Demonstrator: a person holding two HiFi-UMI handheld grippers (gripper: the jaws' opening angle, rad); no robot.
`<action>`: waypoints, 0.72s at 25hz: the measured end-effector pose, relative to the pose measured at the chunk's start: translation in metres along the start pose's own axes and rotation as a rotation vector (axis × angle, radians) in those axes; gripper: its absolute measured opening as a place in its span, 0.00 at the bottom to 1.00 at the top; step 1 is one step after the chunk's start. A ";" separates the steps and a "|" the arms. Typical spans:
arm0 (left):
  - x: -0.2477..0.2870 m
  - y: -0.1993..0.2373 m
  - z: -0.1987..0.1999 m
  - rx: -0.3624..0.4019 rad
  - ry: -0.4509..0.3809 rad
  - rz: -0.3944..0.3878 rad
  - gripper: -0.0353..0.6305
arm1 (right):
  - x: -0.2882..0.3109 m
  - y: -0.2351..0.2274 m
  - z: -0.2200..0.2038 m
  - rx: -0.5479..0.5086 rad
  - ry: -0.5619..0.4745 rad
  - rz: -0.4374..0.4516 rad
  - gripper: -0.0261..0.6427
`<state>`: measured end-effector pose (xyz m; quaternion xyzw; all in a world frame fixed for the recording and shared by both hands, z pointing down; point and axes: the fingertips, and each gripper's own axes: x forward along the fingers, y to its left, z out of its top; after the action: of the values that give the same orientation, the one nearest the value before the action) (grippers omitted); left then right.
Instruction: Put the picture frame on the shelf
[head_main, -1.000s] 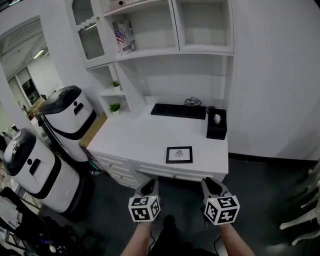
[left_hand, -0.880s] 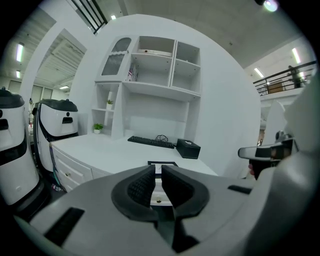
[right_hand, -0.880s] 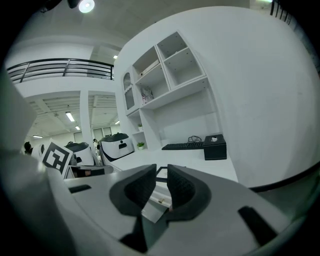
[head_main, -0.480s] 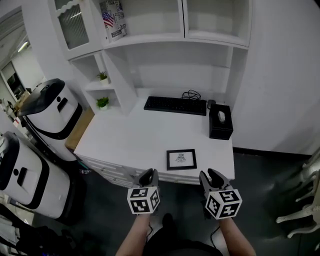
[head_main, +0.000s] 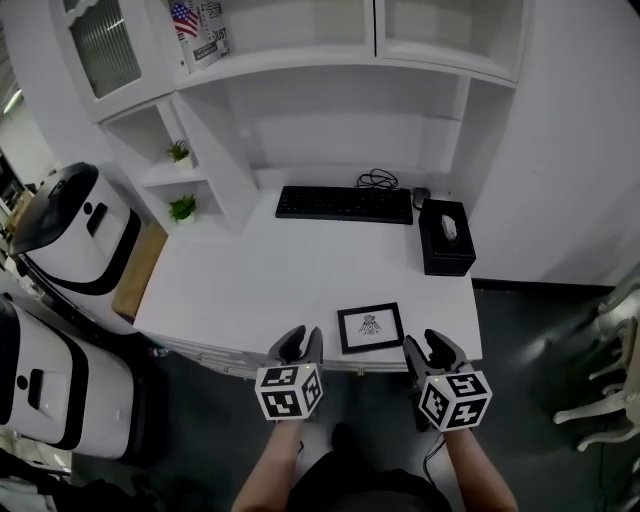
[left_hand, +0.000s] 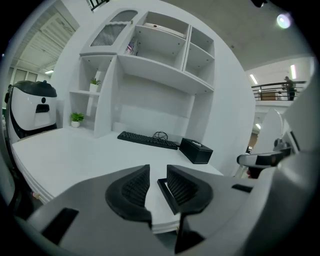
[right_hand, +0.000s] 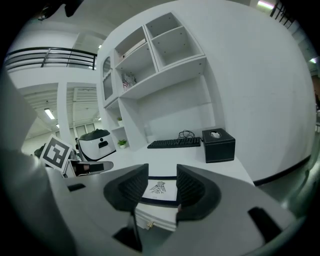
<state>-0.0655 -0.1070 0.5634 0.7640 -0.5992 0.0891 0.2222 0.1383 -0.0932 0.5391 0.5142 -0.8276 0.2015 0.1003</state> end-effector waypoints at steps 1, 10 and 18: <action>0.004 0.002 0.001 0.003 0.004 -0.008 0.18 | 0.003 -0.001 0.000 0.002 0.003 -0.010 0.28; 0.030 0.012 0.006 -0.013 0.028 -0.072 0.24 | 0.019 -0.005 0.005 0.016 -0.003 -0.080 0.31; 0.045 0.010 -0.001 -0.032 0.059 -0.094 0.28 | 0.022 -0.012 -0.003 0.015 0.019 -0.105 0.33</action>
<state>-0.0628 -0.1480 0.5845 0.7849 -0.5570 0.0913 0.2557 0.1387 -0.1141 0.5524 0.5557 -0.7970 0.2071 0.1150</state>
